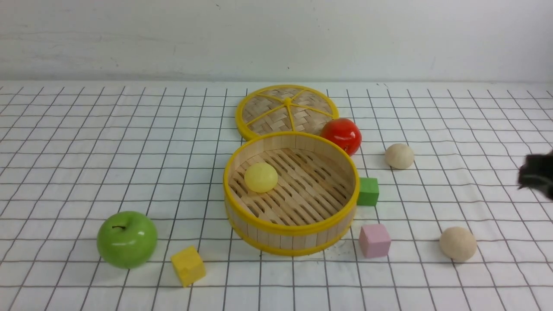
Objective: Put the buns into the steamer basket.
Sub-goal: Use the right arm to grab a steamed stuffed bun
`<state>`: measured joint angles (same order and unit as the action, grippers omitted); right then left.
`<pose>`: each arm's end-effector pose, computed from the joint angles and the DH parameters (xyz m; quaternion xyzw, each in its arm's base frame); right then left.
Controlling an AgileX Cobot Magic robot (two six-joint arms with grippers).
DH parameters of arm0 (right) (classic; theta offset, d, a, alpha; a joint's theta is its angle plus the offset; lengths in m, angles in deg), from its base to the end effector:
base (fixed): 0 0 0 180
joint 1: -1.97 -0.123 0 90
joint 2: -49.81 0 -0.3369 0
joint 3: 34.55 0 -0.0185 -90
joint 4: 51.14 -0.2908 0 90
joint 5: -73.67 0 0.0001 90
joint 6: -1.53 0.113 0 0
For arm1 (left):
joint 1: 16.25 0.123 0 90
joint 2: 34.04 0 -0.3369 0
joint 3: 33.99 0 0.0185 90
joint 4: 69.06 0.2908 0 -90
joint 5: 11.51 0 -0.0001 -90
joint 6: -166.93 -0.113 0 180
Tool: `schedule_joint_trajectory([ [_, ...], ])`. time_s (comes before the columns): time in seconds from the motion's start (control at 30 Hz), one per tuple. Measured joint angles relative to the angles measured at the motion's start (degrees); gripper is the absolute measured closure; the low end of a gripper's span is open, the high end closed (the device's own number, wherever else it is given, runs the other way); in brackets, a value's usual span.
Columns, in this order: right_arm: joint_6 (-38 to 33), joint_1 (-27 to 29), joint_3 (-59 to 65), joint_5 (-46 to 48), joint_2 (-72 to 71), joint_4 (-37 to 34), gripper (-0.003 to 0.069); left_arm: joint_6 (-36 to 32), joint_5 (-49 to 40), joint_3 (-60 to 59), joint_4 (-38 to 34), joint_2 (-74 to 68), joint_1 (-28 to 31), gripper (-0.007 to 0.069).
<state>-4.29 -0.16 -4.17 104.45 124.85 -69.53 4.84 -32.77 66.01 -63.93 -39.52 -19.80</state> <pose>0.2763 0.0286 0.3102 0.0332 0.9204 0.1152 0.3721 0.0614 -0.0001 0.1641 -0.0766 0.7984 -0.0737 0.5927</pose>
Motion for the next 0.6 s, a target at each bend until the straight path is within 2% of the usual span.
schedule_joint_trajectory([
  [0.1, -0.8, -2.2, -3.1, 3.3, 6.3, 0.2, 0.042, 0.0, 0.0, 0.0, 0.0, 0.0, 0.0, 0.0608],
  [0.27, 3.4, -3.0, -12.0, 8.4, 21.2, 3.4, 0.042, 0.0, 0.0, 0.0, 0.0, 0.0, 0.0, 0.0608],
  [0.43, 5.5, -3.0, -13.8, 8.4, 27.3, 4.4, 0.042, 0.0, 0.0, 0.0, 0.0, 0.0, 0.0, 0.0606],
  [0.6, 5.8, -3.0, -13.9, 7.1, 30.1, 9.2, 0.042, 0.0, 0.0, 0.0, 0.0, 0.0, 0.0, 0.0605],
])
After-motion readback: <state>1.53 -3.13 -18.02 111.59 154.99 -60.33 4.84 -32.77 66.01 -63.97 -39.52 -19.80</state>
